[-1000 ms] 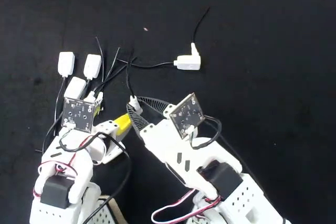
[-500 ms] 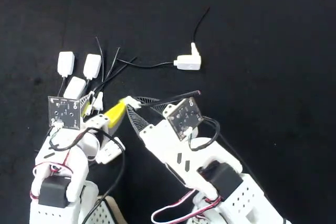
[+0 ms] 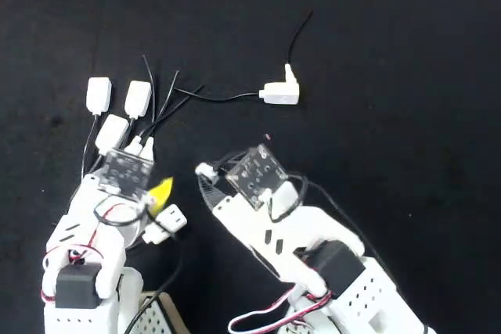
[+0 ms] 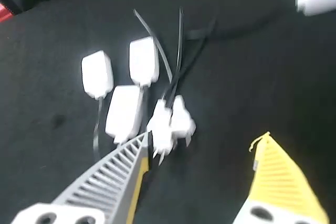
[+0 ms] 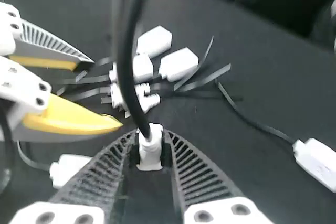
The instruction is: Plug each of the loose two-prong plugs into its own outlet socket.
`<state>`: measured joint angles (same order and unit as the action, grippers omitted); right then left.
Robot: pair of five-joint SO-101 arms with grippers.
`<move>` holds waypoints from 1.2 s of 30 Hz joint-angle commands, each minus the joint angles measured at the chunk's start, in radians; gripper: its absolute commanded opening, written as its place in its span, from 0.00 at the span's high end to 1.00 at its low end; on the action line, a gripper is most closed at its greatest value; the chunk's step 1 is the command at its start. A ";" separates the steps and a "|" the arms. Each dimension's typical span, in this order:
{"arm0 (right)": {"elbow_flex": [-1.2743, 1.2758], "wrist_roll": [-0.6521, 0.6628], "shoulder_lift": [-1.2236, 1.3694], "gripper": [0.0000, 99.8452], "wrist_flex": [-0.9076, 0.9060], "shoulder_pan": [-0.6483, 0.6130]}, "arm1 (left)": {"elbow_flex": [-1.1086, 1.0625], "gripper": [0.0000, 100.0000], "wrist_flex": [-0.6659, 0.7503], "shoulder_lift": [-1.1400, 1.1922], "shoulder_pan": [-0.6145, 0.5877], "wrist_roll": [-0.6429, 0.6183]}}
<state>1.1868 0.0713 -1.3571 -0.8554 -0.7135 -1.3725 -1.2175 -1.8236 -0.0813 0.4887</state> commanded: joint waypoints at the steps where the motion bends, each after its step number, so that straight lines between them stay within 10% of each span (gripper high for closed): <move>1: -0.151 0.009 0.096 0.99 -0.057 0.137 | 0.082 0.69 -0.091 0.009 -0.008 0.166; 12: -0.530 0.035 0.618 0.99 -0.305 0.285 | -0.018 0.64 -0.021 0.279 0.159 0.187; 36: -0.529 0.063 0.641 0.99 -0.307 0.279 | 0.157 0.74 0.189 1.065 0.117 0.331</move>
<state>0.7188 0.1250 -0.7188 -1.1638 -0.4450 -1.2912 -1.0380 -0.8155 0.0445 0.8140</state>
